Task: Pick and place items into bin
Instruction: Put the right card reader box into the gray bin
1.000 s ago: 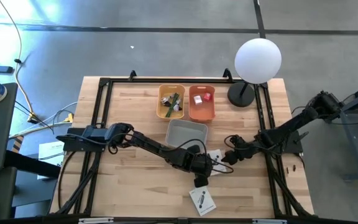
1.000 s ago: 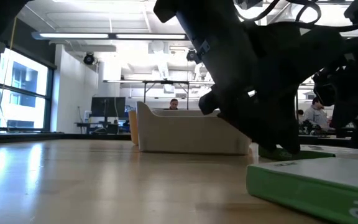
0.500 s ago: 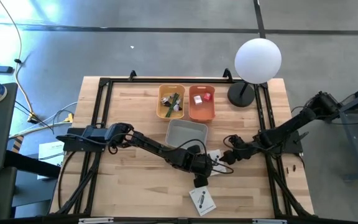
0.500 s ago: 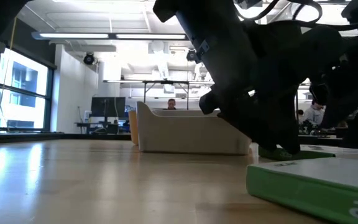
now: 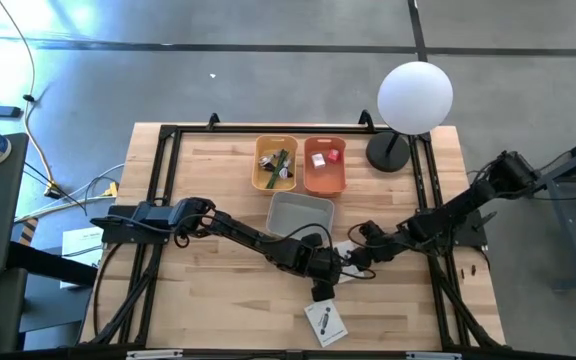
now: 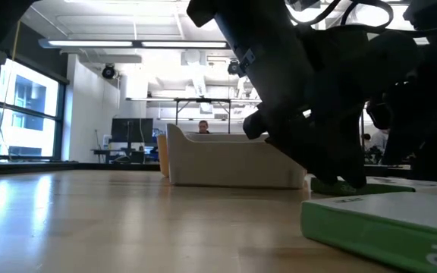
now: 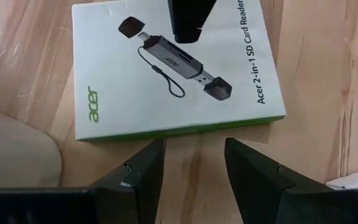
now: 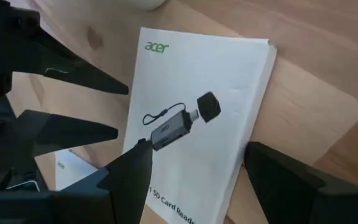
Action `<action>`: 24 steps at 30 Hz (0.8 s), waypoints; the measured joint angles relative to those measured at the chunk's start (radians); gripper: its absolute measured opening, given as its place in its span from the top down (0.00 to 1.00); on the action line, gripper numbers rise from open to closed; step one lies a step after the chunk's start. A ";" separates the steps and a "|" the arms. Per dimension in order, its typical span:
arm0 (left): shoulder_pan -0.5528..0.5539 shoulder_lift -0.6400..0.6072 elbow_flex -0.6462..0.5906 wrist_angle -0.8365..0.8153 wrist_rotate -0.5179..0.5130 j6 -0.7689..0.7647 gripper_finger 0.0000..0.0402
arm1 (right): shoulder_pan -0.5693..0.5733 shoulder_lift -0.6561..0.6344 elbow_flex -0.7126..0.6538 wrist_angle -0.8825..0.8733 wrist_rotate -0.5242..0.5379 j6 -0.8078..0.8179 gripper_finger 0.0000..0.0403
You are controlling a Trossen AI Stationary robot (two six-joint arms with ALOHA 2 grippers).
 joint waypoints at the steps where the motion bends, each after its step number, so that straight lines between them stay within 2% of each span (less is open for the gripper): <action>1: 0.000 0.000 0.000 0.000 0.003 0.000 0.61 | 0.000 0.000 0.000 0.002 -0.004 0.001 0.39; 10: -0.001 0.000 0.000 0.021 -0.021 -0.010 0.61 | 0.000 0.001 -0.002 0.013 -0.019 0.001 0.39; 24: -0.001 0.009 0.001 0.059 0.018 -0.053 0.61 | 0.036 0.003 -0.005 0.049 -0.010 -0.001 0.39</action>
